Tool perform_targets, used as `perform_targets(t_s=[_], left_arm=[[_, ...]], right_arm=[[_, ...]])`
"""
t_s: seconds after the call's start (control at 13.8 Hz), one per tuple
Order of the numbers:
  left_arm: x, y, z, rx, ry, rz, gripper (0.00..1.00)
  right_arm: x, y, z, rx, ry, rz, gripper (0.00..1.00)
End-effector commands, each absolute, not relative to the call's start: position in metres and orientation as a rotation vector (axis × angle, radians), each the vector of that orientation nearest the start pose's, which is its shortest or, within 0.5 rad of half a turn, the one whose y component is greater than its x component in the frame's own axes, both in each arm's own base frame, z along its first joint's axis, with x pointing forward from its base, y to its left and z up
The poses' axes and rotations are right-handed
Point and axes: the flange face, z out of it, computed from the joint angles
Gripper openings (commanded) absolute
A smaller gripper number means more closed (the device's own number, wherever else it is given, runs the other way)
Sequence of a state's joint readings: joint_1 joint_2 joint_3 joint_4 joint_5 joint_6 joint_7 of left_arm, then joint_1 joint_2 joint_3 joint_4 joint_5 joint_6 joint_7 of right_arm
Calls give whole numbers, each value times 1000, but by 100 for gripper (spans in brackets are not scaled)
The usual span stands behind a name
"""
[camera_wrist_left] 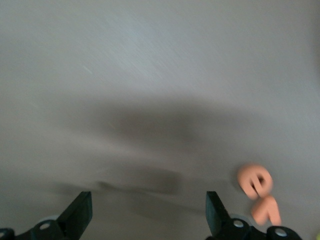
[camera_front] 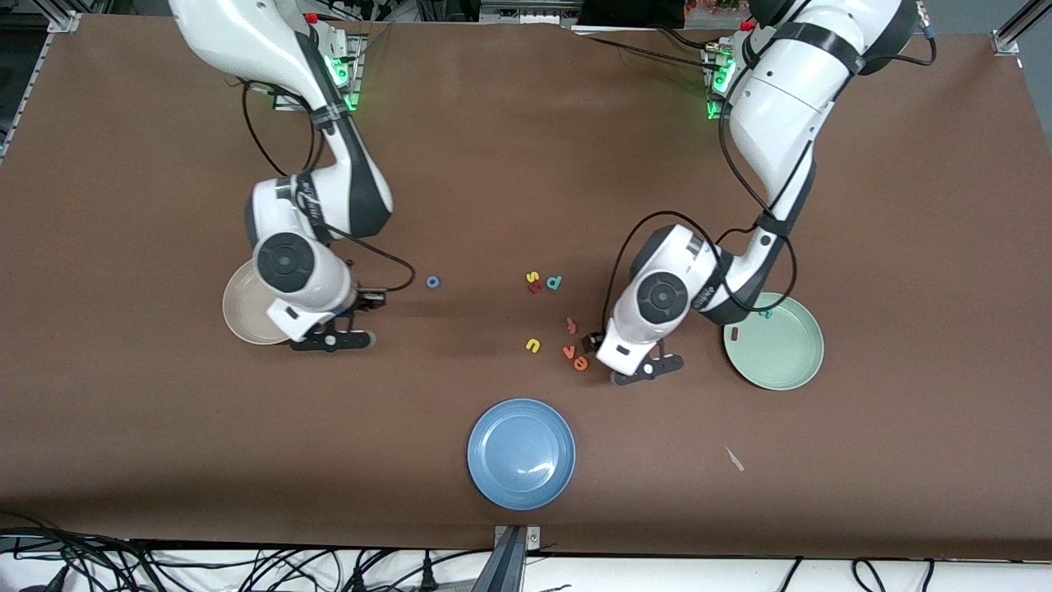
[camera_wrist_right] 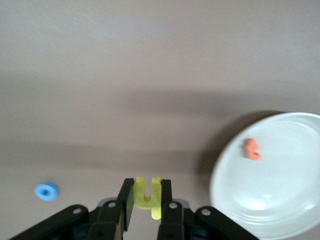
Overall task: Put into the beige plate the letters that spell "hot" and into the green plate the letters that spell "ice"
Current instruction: 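Drop the yellow 4 on the cream plate while the left gripper reaches the e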
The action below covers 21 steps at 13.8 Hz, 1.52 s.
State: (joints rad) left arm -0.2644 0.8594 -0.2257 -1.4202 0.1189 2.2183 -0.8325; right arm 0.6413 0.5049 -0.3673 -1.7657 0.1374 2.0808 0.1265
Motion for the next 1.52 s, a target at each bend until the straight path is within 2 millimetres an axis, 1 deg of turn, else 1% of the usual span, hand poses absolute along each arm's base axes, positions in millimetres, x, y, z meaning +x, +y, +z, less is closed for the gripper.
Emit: perform_targets(t_s=[0.0, 0.14, 0.22, 0.29, 0.36, 0.51, 0.58, 0.65, 0.72, 0.8, 0.87, 1.01, 1.08, 1.16, 1.23, 1.37, 1.45], left_arm=[[662, -296, 196, -3137, -576, 135, 100], [658, -306, 197, -3139, -572, 133, 100], [650, -330, 202, -3152, -538, 124, 100], [641, -349, 202, -3147, -539, 117, 100], [641, -354, 201, -3142, -596, 110, 100], [637, -380, 199, -3147, -638, 57, 100], [641, -381, 196, -3135, -663, 32, 100], [647, -389, 192, -3134, -691, -4, 100], [654, -394, 187, -3126, -696, -46, 100], [658, -397, 184, -3114, -691, -85, 100], [660, -397, 180, -3098, -680, -105, 100], [668, -388, 184, -3093, -707, -126, 99], [666, -392, 183, -3096, -706, -123, 98], [664, -394, 175, -3090, -721, -114, 93], [664, -395, 175, -3087, -766, -123, 83], [664, -396, 175, -3087, -774, -126, 63], [662, -400, 175, -3088, -772, -126, 63]], right_arm=[[569, 152, 277, -3183, -244, 164, 22], [558, 108, 263, -3181, -322, 118, 22], [557, 90, 260, -3185, -347, 104, 22], [557, 77, 259, -3183, -366, 96, 22], [557, 68, 255, -3187, -377, 82, 22], [552, 52, 238, -3206, -352, 39, 22], [552, 50, 236, -3214, -327, 31, 31], [554, 49, 238, -3215, -318, 26, 70], [556, 50, 240, -3213, -318, 19, 100], [556, 51, 242, -3209, -322, 37, 100], [559, 53, 246, -3203, -319, 84, 100], [559, 60, 251, -3184, -330, 209, 100], [557, 68, 254, -3175, -315, 232, 100], [556, 85, 255, -3159, -231, 236, 100], [554, 103, 254, -3142, -139, 233, 100], [555, 156, 262, -3120, 54, 195, 100], [556, 182, 266, -3112, 166, 169, 100]])
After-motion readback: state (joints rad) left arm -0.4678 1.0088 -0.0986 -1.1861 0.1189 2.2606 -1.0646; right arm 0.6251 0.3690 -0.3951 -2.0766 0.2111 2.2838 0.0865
